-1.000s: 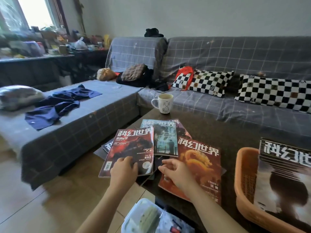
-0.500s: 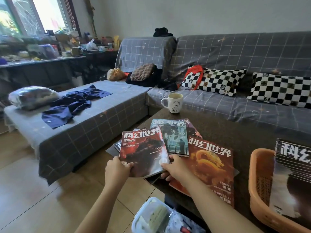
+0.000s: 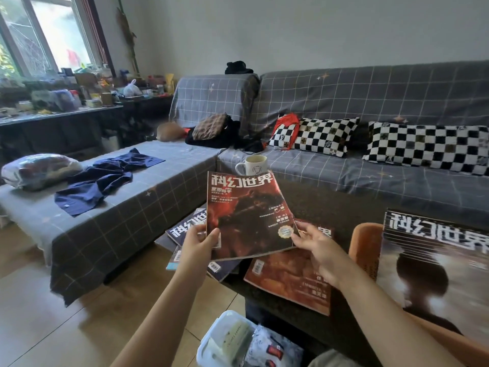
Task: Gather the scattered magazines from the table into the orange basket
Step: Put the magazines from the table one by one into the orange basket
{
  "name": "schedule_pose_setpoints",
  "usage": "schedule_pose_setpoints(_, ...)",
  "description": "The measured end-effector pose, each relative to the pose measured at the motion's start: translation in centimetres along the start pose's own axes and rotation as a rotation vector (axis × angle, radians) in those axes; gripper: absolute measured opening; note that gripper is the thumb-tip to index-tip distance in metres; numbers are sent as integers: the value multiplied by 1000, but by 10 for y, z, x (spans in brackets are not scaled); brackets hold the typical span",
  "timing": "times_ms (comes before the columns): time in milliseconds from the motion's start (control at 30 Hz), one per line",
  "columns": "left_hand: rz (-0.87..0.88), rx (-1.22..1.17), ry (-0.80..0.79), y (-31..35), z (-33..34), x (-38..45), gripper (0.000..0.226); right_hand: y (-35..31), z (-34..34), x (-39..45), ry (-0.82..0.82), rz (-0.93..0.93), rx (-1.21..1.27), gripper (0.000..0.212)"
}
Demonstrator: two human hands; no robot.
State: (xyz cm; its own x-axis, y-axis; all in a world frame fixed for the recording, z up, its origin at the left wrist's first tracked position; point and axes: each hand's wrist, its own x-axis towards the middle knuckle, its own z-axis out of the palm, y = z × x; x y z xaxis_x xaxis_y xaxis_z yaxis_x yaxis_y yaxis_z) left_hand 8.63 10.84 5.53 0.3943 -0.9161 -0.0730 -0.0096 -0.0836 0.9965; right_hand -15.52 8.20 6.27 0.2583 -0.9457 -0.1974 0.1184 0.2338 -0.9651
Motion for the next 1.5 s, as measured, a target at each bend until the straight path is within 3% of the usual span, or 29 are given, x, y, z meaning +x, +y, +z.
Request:
schedule_pose_setpoints(200, -18, -107, -189, 18, 77, -23, 18, -27, -74, -59, 76, -118, 177, 29)
schedule_pose_setpoints(367, 43, -96, -354, 18, 151, -51, 20, -24, -141, -103, 261, -138, 234, 33)
schedule_pose_setpoints(567, 41, 2, -515, 3, 232, -80, 20, -12, -201, -148, 514, -165, 155, 34)
schedule_pose_setpoints(700, -8, 91, -579, -11, 268, -89, 23, -1, -226, -161, 627, -63, 61, 42)
schedule_pose_setpoints(867, -5, 253, -565, -25, 284, -88, 23, 12, -240, -152, 763, 63, -40, 46)
schedule_pose_setpoints(1067, 112, 636, -535, -24, 285, -91, 28, 25, -228, -131, 942, 158, -564, 40)
schedule_pose_setpoints(1333, 188, 804, -606, -28, 288, -89, 19, 26, -231, -123, 885, 195, -711, 7)
schedule_pose_setpoints(1500, 219, 846, -587, -25, 287, -91, 26, 25, -230, -121, 882, 310, -785, 11)
